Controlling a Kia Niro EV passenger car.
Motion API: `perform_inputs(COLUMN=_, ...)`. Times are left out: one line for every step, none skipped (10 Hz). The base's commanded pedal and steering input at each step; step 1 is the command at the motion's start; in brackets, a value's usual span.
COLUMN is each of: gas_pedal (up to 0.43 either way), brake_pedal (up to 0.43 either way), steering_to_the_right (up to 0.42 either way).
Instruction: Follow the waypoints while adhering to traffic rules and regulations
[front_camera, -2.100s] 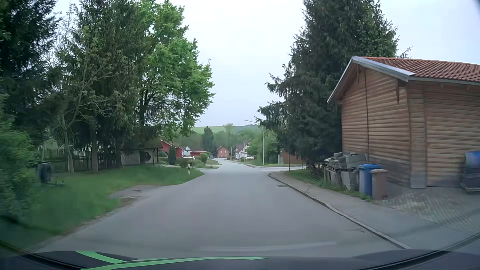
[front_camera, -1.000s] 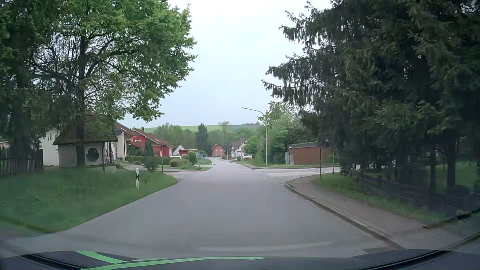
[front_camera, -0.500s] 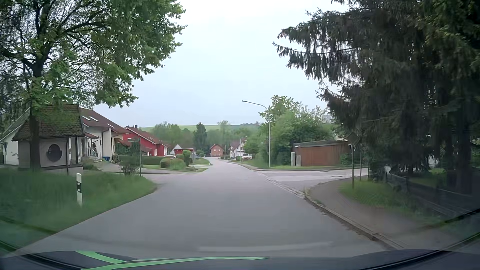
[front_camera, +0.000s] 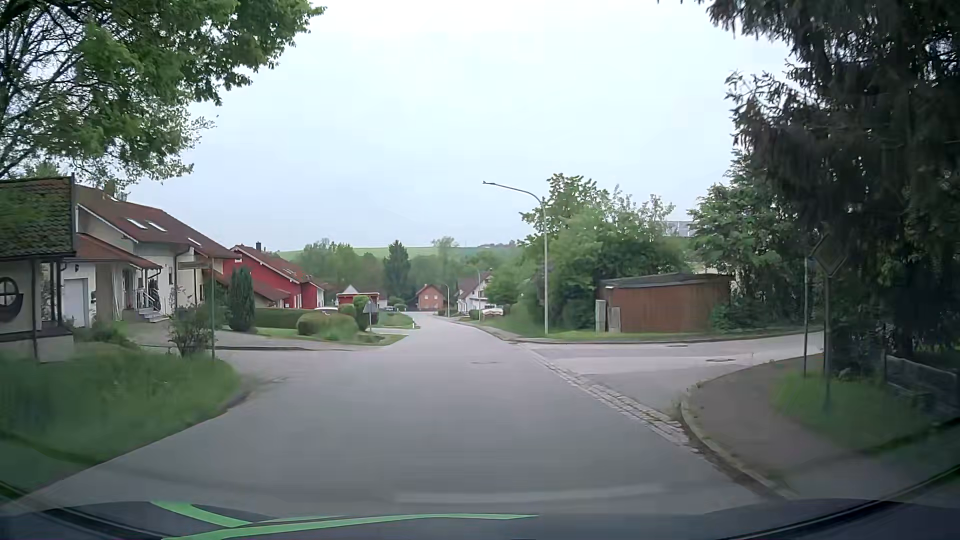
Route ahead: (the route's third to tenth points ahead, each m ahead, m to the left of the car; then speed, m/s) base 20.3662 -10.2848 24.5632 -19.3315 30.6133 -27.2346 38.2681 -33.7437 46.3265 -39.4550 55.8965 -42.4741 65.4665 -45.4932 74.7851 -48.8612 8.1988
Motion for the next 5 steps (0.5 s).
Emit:
perform_inputs(gas_pedal=0.0, brake_pedal=0.305, steering_to_the_right=0.02)
perform_inputs(gas_pedal=0.0, brake_pedal=0.305, steering_to_the_right=0.033)
perform_inputs(gas_pedal=0.0, brake_pedal=0.305, steering_to_the_right=0.055)
perform_inputs(gas_pedal=0.0, brake_pedal=0.305, steering_to_the_right=0.079)
perform_inputs(gas_pedal=0.0, brake_pedal=0.305, steering_to_the_right=0.107)
